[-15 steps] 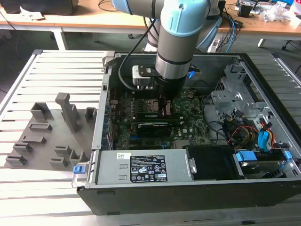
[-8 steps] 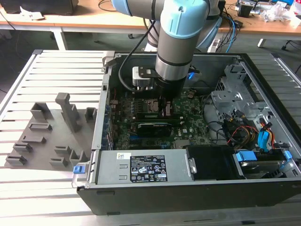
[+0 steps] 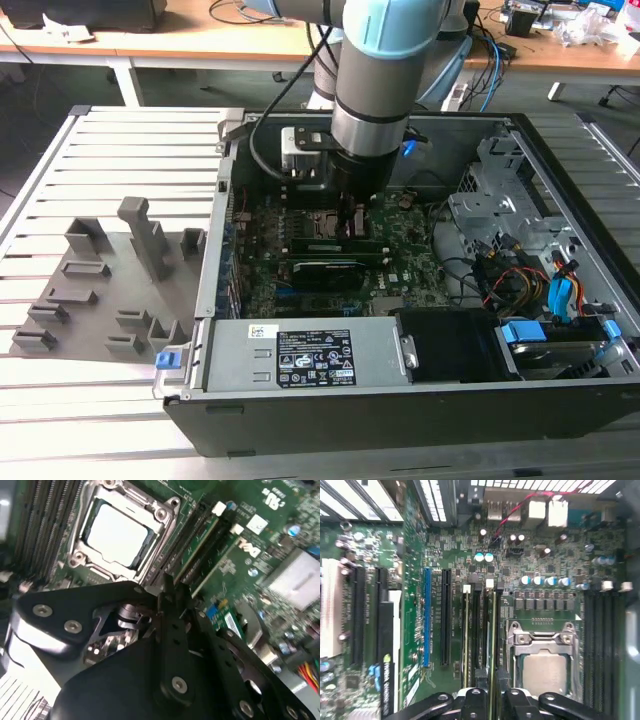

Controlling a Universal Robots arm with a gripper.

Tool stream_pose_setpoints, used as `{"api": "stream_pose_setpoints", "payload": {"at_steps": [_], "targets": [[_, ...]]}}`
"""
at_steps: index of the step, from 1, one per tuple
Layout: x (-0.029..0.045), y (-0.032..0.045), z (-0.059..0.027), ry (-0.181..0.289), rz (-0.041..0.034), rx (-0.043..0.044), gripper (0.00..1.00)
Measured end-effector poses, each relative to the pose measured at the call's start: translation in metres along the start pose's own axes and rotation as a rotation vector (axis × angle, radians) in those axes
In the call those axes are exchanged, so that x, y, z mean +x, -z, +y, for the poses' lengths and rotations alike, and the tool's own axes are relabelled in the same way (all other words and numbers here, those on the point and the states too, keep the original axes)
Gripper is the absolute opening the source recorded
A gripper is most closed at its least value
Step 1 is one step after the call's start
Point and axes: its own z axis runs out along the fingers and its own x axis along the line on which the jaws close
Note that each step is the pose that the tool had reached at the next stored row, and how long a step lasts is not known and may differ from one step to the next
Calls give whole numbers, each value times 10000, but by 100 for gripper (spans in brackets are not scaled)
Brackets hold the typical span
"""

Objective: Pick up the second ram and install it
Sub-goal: 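Insert the second ram into the second slot, then press down the second ram until it locks into place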

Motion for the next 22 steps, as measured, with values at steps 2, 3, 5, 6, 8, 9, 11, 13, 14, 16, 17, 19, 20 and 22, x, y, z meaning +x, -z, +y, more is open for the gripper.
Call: {"api": "stream_pose_setpoints", "payload": {"at_steps": [2, 3, 5, 6, 8, 9, 11, 13, 14, 16, 17, 19, 20, 22], "targets": [[-33, 99, 2, -1, 80, -1, 22], [-67, 204, 4, -3, 161, -2, 20], [-122, 350, 7, -5, 281, -3, 11], [-123, 351, 7, -6, 282, -3, 11], [-122, 352, 8, -6, 282, -3, 11], [-123, 353, 7, -6, 283, -4, 11], [-122, 354, 8, -6, 283, -4, 11], [-122, 356, 0, -6, 285, -4, 11], [-122, 356, -15, -6, 284, -5, 11], [-119, 341, -192, -8, 288, -40, 11], [-115, 313, -287, -9, 288, -66, 11], [-111, 269, -404, -10, 287, -76, 11], [-107, 230, -484, -11, 288, -80, 11], [-101, 152, -546, -10, 288, -84, 11]]}}
